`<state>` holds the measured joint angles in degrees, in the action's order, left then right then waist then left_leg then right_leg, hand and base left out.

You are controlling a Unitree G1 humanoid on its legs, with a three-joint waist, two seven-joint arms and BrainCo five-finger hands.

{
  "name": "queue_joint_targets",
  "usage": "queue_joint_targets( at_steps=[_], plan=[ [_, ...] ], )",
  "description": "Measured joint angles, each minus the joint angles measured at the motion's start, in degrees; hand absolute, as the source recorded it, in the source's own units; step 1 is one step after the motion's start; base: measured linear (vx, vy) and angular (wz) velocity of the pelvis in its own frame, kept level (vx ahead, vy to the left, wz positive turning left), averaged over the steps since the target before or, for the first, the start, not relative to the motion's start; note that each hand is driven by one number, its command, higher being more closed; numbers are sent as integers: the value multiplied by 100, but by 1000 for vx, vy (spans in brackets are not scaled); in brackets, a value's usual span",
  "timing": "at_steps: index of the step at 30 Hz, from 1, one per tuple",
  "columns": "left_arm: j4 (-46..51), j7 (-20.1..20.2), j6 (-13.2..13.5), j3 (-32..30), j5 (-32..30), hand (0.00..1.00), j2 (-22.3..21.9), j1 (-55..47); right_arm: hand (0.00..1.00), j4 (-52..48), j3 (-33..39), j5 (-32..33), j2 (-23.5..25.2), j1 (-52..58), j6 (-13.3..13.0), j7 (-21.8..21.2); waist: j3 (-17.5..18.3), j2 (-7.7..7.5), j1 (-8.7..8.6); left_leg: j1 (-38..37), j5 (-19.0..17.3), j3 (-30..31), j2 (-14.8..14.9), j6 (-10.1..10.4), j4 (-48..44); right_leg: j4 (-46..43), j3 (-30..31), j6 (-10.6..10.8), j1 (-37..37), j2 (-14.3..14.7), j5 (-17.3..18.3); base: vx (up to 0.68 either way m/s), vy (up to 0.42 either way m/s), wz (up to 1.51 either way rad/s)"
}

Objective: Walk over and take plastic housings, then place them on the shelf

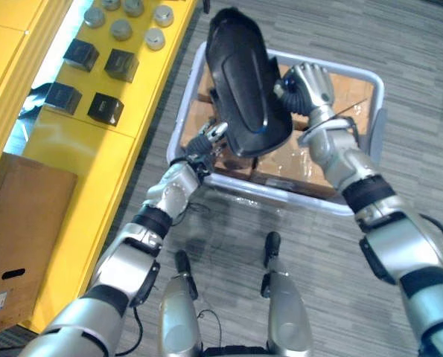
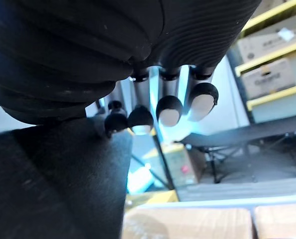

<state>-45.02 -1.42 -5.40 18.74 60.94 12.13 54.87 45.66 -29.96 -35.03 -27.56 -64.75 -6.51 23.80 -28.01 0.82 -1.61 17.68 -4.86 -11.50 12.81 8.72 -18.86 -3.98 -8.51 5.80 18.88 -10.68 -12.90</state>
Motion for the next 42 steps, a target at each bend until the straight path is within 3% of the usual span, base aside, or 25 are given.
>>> queue_joint_targets(
  at_steps=[10,11,18,27,35,37,40,41,42],
  plan=[
    [1,-343,217,29,-16,0,-160,1,100,-541,-262,-5,44,114,-337,2,0,1,-87,37,-22,-25,-3,-12,-32,150,26,3,-15,10,-90,0,2,0],
    [0,-430,221,29,-14,100,-164,1,100,-612,-280,-4,44,138,-340,6,0,1,-88,39,-30,-30,-3,-13,-51,151,41,4,-15,11,-91,1,21,-5],
    [-15,-647,436,5,0,100,-166,-5,100,-990,-273,66,62,416,-366,130,0,0,-93,50,-156,-35,4,-27,-207,182,73,11,-66,11,-96,-2,11,-1],
    [-14,-681,1204,-17,77,100,-157,-149,100,-1648,-114,279,277,846,-456,141,0,0,-178,40,-176,-44,4,-28,-206,196,76,13,-81,11,-97,0,0,0],
    [11,75,1855,-52,1005,100,-356,-847,100,-2061,-108,275,599,1397,-705,321,4,-14,-240,-278,-218,-84,13,-37,-163,276,80,17,-396,19,-92,0,2,-1],
    [75,435,2066,-27,1209,100,-397,-1143,100,-2307,-102,272,644,1691,-731,384,36,-95,-231,-399,-269,-133,14,-63,-159,370,82,-7,-526,17,-70,-9,25,-8],
    [296,613,2220,13,1347,100,-413,-1470,100,-2637,-31,271,713,2108,-743,420,28,-178,-239,-528,-272,-141,14,-53,-135,399,77,10,-654,18,-82,-3,7,-1],
    [490,674,2256,71,1348,100,-417,-1710,0,-2839,-11,269,715,2358,-755,430,28,-187,-239,-647,-276,-159,12,-46,-94,411,77,16,-750,18,-85,0,0,0],
    [592,690,2287,115,1352,100,-420,-1825,0,-2951,14,270,718,2510,-787,433,28,-188,-238,-701,-278,-160,12,-43,-74,422,75,24,-809,18,-78,46,26,1]
  ],
)
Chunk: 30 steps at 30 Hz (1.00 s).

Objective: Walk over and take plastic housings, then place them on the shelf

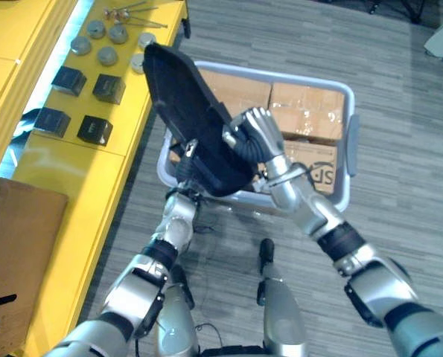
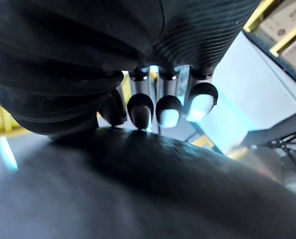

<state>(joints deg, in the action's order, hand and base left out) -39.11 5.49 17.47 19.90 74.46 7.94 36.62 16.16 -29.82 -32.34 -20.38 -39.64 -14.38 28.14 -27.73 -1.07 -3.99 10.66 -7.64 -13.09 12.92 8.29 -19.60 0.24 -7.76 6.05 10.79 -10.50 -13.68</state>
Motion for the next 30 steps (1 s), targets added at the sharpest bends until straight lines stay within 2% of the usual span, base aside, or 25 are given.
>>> queue_joint_targets(
  at_steps=[3,6,7,11,12,13,15,18,19,21,22,23,24,26,28,30],
  plan=[
    [499,103,294,157,116,100,-84,-490,0,-590,92,1,115,702,-139,55,21,-32,13,-273,-23,-24,-3,24,111,43,-15,29,-246,5,47,47,23,0],
    [930,152,618,171,-39,100,-165,-981,0,-1039,139,4,268,1264,-199,84,78,-80,16,-485,-90,-43,-3,-7,204,78,-36,60,-432,9,137,0,0,0],
    [1092,83,667,174,-166,100,-192,-1227,0,-1154,165,6,326,1552,-227,88,227,-86,19,-493,-95,-43,-6,-6,240,104,-61,63,-442,9,152,52,13,4],
    [1528,-698,794,151,-1216,100,-267,-1820,0,-1328,312,112,405,2465,-311,222,615,-77,68,-782,-57,-55,-21,55,448,218,-134,98,-717,14,177,99,20,3],
    [1779,-1090,795,132,-1688,100,-272,-2026,0,-1375,391,253,438,2817,-317,264,825,-71,161,-901,-46,-142,-30,69,560,236,-147,100,-745,13,179,106,21,-14],
    [2005,-1323,792,99,-1943,100,-292,-2157,0,-1427,410,344,464,2962,-317,280,872,-61,173,-1014,-38,-172,-37,84,619,242,-177,100,-812,13,179,111,25,-15],
    [2603,-1824,726,-34,-2534,100,-407,-2542,0,-1697,473,574,554,3332,-287,298,1045,7,175,-1231,-26,-203,-63,97,785,250,-351,87,-959,8,192,59,16,-4],
    [3095,-2335,535,-179,-3297,100,-568,-2888,0,-2001,537,925,648,3711,-281,293,1279,73,210,-1391,-18,-202,-103,99,947,252,-433,136,-1109,-23,293,30,17,6],
    [3313,-2690,355,-288,-3923,100,-659,-3095,0,-2161,624,1239,666,3962,-335,254,1475,128,268,-1413,-4,-192,-114,98,1015,253,-463,142,-1114,-28,311,38,15,6],
    [3485,-3000,209,-495,-4424,100,-655,-3271,0,-2321,842,1712,704,4127,-463,156,1500,153,297,-1540,32,-192,-126,102,1100,274,-479,144,-1210,-28,315,29,14,4],
    [3595,-3238,82,-714,-4840,100,-623,-3426,0,-2437,1079,2483,725,4222,-709,-112,1508,163,302,-1613,55,-191,-140,100,1147,310,-492,145,-1285,-29,316,0,0,0],
    [3639,-3518,-11,-986,-5264,100,-608,-3594,0,-2516,1265,3536,729,4268,-1028,-521,1532,164,309,-1657,58,-202,-143,103,1169,332,-492,145,-1308,-28,315,0,0,0],
    [3641,-3679,-81,-1102,-5533,100,-602,-3670,0,-2532,1350,4036,743,4300,-1185,-733,1560,158,309,-1654,63,-203,-146,103,1194,341,-493,146,-1308,-28,315,0,0,0],
    [3644,-4174,-299,-1524,-6432,100,-596,-3999,0,-2539,1689,5369,899,4513,-1731,-1524,1692,131,317,-1666,125,-198,-165,106,1324,399,-527,146,-1307,-28,314,-8,4,4],
    [3681,-4419,-385,-1762,-6937,100,-599,-4225,0,-2543,1935,6056,1040,4650,-1966,-2033,1754,111,316,-1675,157,-171,-170,116,1352,428,-568,148,-1311,-28,310,26,6,8],
    [3786,-4590,-394,-1986,-7310,100,-617,-4451,0,-2544,2298,6903,1184,4799,-2079,-2551,1767,102,328,-1680,166,-156,-170,124,1360,428,-585,152,-1324,-28,300,10,13,6]
  ],
)
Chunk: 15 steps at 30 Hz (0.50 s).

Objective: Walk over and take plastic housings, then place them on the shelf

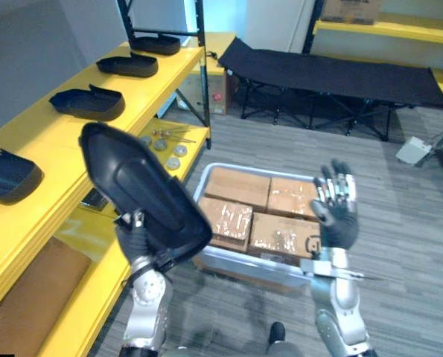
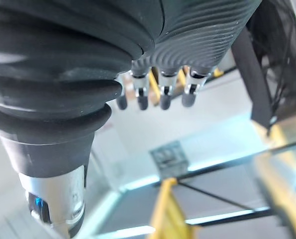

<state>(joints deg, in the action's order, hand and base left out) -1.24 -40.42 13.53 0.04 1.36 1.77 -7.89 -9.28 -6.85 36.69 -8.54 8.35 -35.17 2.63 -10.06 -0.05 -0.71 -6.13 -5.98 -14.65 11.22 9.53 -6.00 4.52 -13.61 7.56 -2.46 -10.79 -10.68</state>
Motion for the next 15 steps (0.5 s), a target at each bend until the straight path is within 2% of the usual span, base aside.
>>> queue_joint_targets(
  at_steps=[2,4,6,8,11,15],
  plan=[
    [154,-66,6,-229,-251,100,-4,-184,0,1,424,510,145,226,-1,-283,6,-6,0,-43,7,-3,-2,6,35,0,-5,0,-26,0,0,0,0,0],
    [269,-151,35,-455,-250,100,-6,-287,0,5,722,696,193,483,31,-472,26,6,-5,-88,11,-11,-4,7,63,4,-5,-3,-61,0,7,0,0,0],
    [385,-208,138,-686,-238,100,-10,-381,0,32,863,703,198,698,194,-557,49,14,-18,-85,10,-18,-6,6,71,6,-5,-9,-58,-1,13,0,0,0],
    [515,-210,365,-871,-234,100,-31,-435,0,291,949,679,207,829,538,-571,68,7,-13,-80,5,-15,-8,-3,93,8,-16,-17,-58,-1,25,-16,7,1],
    [909,-192,758,-951,-246,100,-102,-685,0,840,949,497,316,842,881,-486,116,13,23,-83,18,8,-35,-51,159,8,-47,-52,-53,-21,72,-15,14,5],
    [1612,-155,814,-1417,-619,100,-310,-1041,0,1044,913,132,394,843,906,-373,166,66,176,-85,13,24,-86,-58,149,5,-54,-39,-48,-76,77,2,9,0]
  ],
)
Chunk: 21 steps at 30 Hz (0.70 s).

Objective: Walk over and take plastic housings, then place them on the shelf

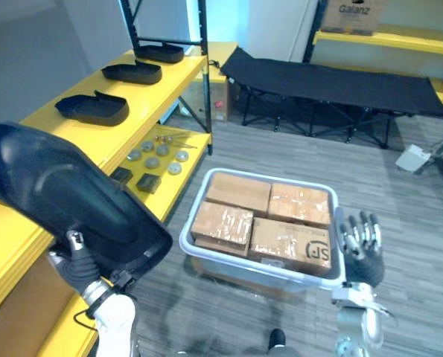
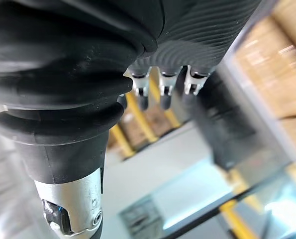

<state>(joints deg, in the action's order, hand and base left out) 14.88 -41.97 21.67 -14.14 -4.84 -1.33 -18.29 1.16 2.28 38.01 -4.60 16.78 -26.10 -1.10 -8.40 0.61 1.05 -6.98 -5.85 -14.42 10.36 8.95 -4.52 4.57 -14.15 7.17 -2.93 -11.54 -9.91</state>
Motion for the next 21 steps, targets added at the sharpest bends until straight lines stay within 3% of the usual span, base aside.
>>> queue_joint_targets(
  at_steps=[3,6,8,11,18,20,21],
  plan=[
    [508,73,-1,-396,-306,100,-4,-315,0,0,-329,-383,-5,-249,28,147,12,-25,209,22,-31,68,-56,-42,-19,0,-10,46,10,-47,-32,-13,36,7],
    [829,76,-3,-495,-530,100,48,-373,0,-7,-973,-818,-12,-613,167,334,109,-130,309,367,-71,518,-107,-44,-17,-80,-5,134,111,-37,197,-18,0,57],
    [852,114,-3,-351,-509,100,103,-143,0,-120,-1334,-1302,-30,-691,168,620,124,-137,286,667,-15,1342,-184,-99,9,-358,30,189,84,69,614,55,-47,138],
    [857,70,4,-321,-458,100,109,-83,0,-117,-1545,-1561,-166,-948,236,828,109,-106,444,828,171,1909,-208,5,-21,-544,-515,161,-94,62,747,95,-35,100],
    [874,86,-60,-326,-413,100,86,-362,0,12,-1797,-1269,-451,-1671,354,382,82,-122,787,904,216,2833,-361,68,-251,-695,-1322,153,-744,45,1211,92,-26,75],
    [876,241,-45,-362,-388,100,72,-521,0,206,-1868,-1279,-453,-1836,359,368,9,-84,882,892,216,3115,-394,68,-322,-857,-1609,156,-927,52,1398,18,-50,78],
    [880,524,49,-387,-234,100,67,-670,0,321,-1923,-1286,-468,-1907,359,379,-43,-56,1011,897,215,3243,-396,68,-341,-1003,-1773,159,-1002,59,1540,-9,-61,68]
  ],
)
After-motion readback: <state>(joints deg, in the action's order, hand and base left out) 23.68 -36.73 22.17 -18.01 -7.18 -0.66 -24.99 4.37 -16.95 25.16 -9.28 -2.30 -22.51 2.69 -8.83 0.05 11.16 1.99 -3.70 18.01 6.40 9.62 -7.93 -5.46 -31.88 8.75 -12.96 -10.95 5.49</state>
